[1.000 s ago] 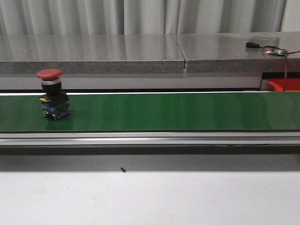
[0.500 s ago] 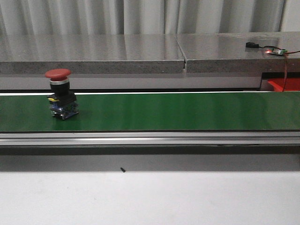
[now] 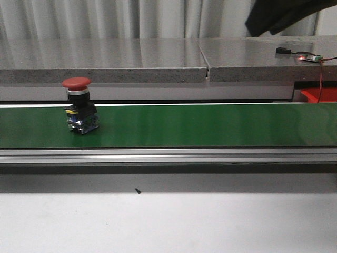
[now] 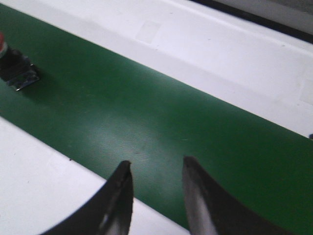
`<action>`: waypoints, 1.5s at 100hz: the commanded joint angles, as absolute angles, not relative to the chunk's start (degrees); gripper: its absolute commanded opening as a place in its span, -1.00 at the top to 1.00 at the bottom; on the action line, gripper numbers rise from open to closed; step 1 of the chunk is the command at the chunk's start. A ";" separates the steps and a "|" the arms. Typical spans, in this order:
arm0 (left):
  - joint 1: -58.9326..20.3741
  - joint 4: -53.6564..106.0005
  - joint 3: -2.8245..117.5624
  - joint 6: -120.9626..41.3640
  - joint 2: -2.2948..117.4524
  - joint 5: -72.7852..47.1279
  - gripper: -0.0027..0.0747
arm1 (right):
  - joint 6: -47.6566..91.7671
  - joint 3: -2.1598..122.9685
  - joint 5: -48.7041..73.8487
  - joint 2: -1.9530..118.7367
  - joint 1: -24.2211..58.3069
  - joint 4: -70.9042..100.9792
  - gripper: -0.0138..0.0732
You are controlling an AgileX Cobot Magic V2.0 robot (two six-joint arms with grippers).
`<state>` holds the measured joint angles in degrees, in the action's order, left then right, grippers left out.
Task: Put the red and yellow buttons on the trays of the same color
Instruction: 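Reach the right gripper down and grasp the red button on the belt, then lift the red button and carry it over the red tray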
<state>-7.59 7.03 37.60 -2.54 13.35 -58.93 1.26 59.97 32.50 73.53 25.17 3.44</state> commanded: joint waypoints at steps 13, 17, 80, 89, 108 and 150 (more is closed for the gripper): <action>-7.99 7.63 38.91 -2.27 13.98 -55.32 0.98 | 4.93 71.69 36.96 80.23 30.17 3.94 -0.42; -7.99 7.63 38.91 -2.27 13.98 -55.32 0.98 | 5.16 73.23 38.14 81.86 30.95 3.99 -0.55; -7.99 7.63 38.91 -2.27 13.98 -55.32 0.98 | 18.01 99.14 50.35 105.67 37.20 11.08 -0.70; -7.99 7.63 38.91 -2.27 13.98 -55.32 0.98 | 21.54 99.91 48.25 107.80 37.20 14.88 -0.70; -7.99 7.63 38.91 -2.27 13.98 -55.32 0.98 | 23.23 100.91 43.95 111.98 37.14 16.96 -0.70; -7.99 7.63 38.91 -2.27 13.98 -55.32 0.98 | 23.23 100.98 39.41 113.86 37.14 16.96 0.35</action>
